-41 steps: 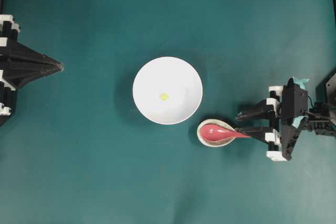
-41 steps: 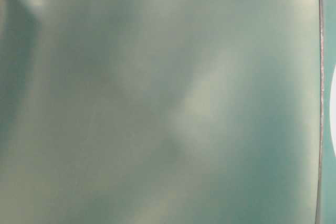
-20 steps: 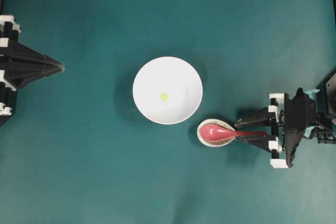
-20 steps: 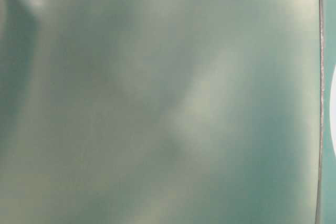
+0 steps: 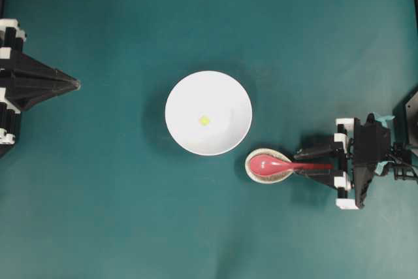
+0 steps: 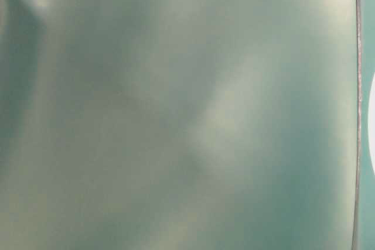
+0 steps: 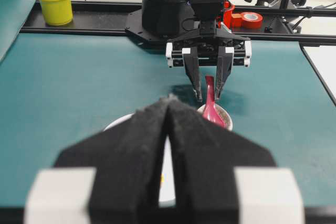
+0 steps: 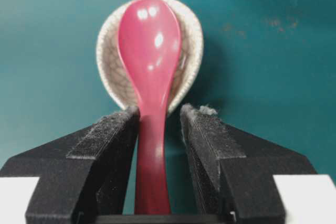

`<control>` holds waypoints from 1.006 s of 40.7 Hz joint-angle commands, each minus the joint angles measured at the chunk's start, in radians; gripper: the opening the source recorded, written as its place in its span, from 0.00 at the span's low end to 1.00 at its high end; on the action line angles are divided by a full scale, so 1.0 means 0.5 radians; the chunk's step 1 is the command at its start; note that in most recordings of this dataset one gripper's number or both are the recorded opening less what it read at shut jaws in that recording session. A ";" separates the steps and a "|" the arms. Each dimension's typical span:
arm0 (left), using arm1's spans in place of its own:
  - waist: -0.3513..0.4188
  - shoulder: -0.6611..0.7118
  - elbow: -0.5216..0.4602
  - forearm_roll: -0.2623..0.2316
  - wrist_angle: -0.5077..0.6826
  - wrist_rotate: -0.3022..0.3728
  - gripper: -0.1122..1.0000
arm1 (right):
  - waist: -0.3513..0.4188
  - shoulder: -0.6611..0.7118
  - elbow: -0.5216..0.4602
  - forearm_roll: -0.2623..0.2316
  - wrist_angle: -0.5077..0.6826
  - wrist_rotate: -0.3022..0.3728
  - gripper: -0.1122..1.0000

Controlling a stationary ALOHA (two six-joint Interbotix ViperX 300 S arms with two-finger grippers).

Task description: Scoop the yellow hexagonal prism block from the bowl with a spoon using the right arm.

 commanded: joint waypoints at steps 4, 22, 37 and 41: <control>0.000 0.018 -0.052 0.003 -0.009 0.000 0.09 | 0.012 0.006 -0.012 0.000 -0.028 0.003 0.49; 0.000 0.018 -0.052 0.003 -0.009 0.000 0.09 | 0.031 0.015 0.012 -0.006 -0.067 -0.018 0.49; 0.000 0.015 -0.052 0.003 -0.009 0.000 0.09 | 0.034 0.018 0.015 -0.031 -0.086 -0.034 0.49; 0.000 0.018 -0.052 0.003 -0.009 0.000 0.09 | 0.034 0.015 0.015 -0.043 -0.086 -0.043 0.49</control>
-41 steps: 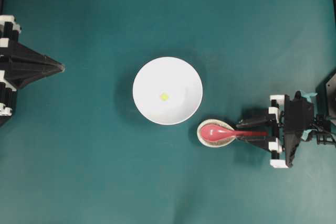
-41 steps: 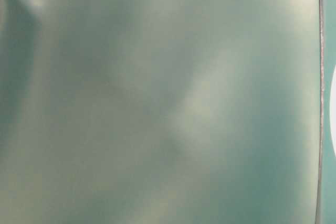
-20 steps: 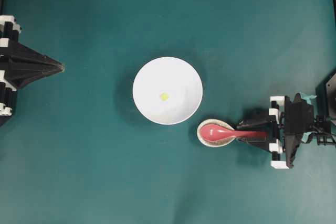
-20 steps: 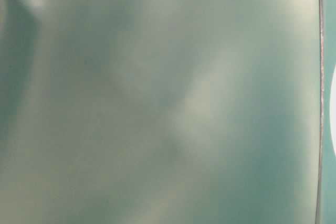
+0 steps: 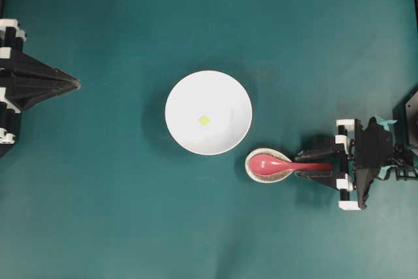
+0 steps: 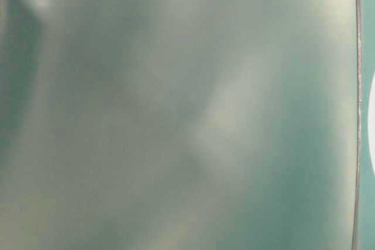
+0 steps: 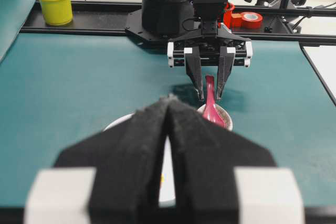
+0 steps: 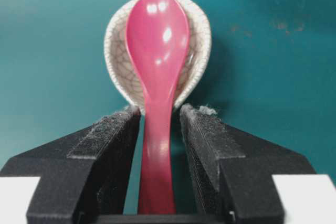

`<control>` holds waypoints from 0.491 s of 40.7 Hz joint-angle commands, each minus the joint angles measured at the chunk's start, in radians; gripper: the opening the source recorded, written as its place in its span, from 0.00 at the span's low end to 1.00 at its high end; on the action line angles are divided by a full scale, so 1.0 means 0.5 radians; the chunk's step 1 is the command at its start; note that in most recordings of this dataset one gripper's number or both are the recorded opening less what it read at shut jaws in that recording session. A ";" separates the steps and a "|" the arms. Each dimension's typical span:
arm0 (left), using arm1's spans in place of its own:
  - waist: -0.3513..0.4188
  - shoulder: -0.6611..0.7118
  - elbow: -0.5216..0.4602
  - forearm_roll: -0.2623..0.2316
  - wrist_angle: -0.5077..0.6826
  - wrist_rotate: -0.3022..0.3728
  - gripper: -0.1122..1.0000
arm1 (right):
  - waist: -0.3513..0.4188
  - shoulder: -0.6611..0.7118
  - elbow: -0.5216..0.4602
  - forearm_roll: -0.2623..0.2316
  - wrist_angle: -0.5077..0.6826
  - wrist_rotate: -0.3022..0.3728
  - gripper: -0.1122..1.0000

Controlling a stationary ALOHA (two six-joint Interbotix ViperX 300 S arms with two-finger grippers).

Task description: Scoop the yellow hexagonal prism block from the bowl with a spoon using the right arm.

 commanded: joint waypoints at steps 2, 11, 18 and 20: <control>0.000 0.018 -0.052 0.003 -0.009 0.000 0.09 | 0.012 -0.015 -0.006 -0.012 -0.018 -0.015 0.49; 0.000 0.018 -0.052 0.003 -0.009 0.000 0.09 | 0.009 -0.015 -0.006 -0.009 -0.015 -0.061 0.49; 0.000 0.018 -0.052 0.003 -0.012 0.000 0.09 | 0.009 -0.015 -0.006 -0.009 -0.015 -0.064 0.48; 0.003 0.018 -0.052 0.003 -0.012 0.000 0.09 | 0.009 -0.015 -0.006 -0.012 -0.015 -0.064 0.48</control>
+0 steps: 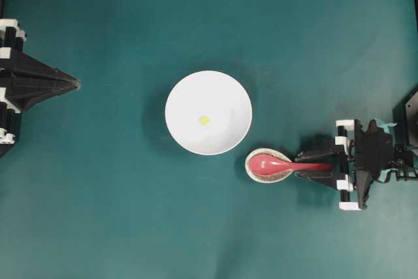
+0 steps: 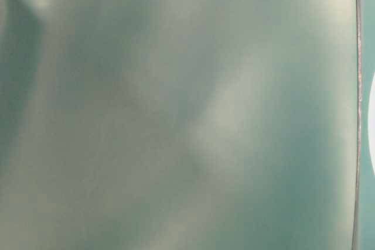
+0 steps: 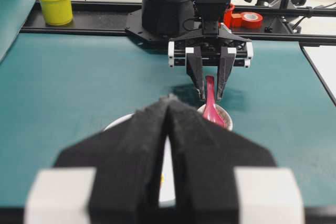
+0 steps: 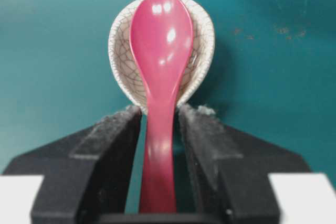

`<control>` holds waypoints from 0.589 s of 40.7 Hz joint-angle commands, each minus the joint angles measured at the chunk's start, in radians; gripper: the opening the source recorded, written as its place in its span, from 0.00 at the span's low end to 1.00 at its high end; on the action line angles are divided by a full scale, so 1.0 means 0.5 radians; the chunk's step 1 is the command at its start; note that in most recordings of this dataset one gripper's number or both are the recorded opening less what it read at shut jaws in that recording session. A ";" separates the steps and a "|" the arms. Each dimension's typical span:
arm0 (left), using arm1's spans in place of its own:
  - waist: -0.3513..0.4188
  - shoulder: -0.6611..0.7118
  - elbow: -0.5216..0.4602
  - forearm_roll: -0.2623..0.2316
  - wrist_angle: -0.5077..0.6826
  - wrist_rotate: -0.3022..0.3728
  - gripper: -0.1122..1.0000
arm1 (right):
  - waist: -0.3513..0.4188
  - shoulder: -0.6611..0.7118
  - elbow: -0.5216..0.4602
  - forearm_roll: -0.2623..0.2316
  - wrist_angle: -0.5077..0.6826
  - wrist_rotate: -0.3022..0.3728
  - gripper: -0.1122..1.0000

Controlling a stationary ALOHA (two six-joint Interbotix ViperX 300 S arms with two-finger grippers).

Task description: Scoop the yellow hexagonal prism block from the bowl with a spoon using the right arm.

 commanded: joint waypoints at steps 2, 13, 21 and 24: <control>0.000 0.015 -0.052 0.003 -0.012 0.000 0.09 | 0.009 -0.012 -0.006 0.000 -0.012 -0.003 0.48; 0.000 0.018 -0.052 0.003 -0.015 -0.003 0.09 | 0.009 -0.012 -0.006 0.000 -0.009 -0.018 0.42; 0.000 0.018 -0.052 0.003 -0.018 -0.003 0.09 | 0.009 -0.018 -0.006 -0.003 -0.009 -0.040 0.31; -0.009 0.018 -0.055 0.003 -0.018 -0.003 0.09 | 0.009 -0.031 -0.003 -0.003 -0.009 -0.040 0.31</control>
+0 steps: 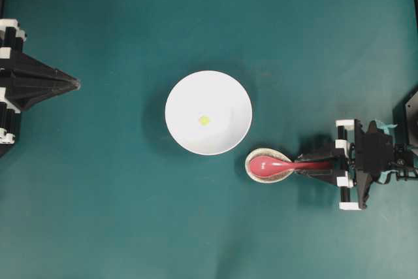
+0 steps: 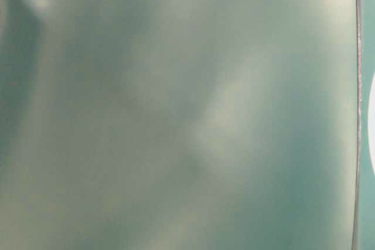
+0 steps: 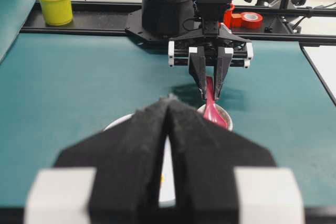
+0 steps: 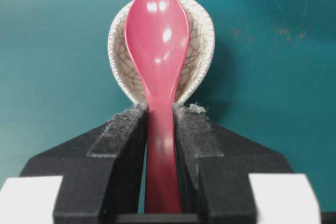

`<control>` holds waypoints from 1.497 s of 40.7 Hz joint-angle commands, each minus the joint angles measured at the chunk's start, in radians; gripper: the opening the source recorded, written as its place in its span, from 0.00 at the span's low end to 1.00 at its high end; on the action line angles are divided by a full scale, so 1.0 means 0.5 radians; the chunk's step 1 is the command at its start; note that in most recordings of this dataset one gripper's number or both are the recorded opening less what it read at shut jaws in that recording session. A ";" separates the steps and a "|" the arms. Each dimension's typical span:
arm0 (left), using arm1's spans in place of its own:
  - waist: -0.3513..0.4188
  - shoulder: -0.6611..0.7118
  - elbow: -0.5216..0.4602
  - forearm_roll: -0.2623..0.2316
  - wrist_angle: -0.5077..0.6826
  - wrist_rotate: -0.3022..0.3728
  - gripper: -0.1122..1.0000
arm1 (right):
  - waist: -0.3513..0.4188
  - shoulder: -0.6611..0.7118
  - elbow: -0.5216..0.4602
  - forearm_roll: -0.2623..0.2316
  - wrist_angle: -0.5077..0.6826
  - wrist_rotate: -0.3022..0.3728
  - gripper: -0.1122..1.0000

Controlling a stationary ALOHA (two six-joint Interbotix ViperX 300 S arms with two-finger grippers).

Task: Scoop the yellow hexagonal prism block from the bowl with a spoon using the right arm.
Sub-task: 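Lift the spoon with the right gripper and carry it over the bowl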

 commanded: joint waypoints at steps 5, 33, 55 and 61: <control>-0.031 0.012 -0.055 0.006 -0.025 -0.003 0.09 | 0.009 -0.092 -0.003 -0.003 0.000 -0.012 0.30; -0.043 0.015 -0.052 0.006 0.009 0.003 0.09 | -0.328 -0.945 -0.117 0.003 0.874 -0.110 0.31; -0.040 0.018 -0.052 0.006 0.061 0.018 0.09 | -0.994 -1.187 -0.601 -0.003 2.068 -0.528 0.30; -0.040 0.018 -0.052 0.006 0.067 0.021 0.09 | -1.150 -1.190 -0.724 -0.003 2.326 -0.525 0.31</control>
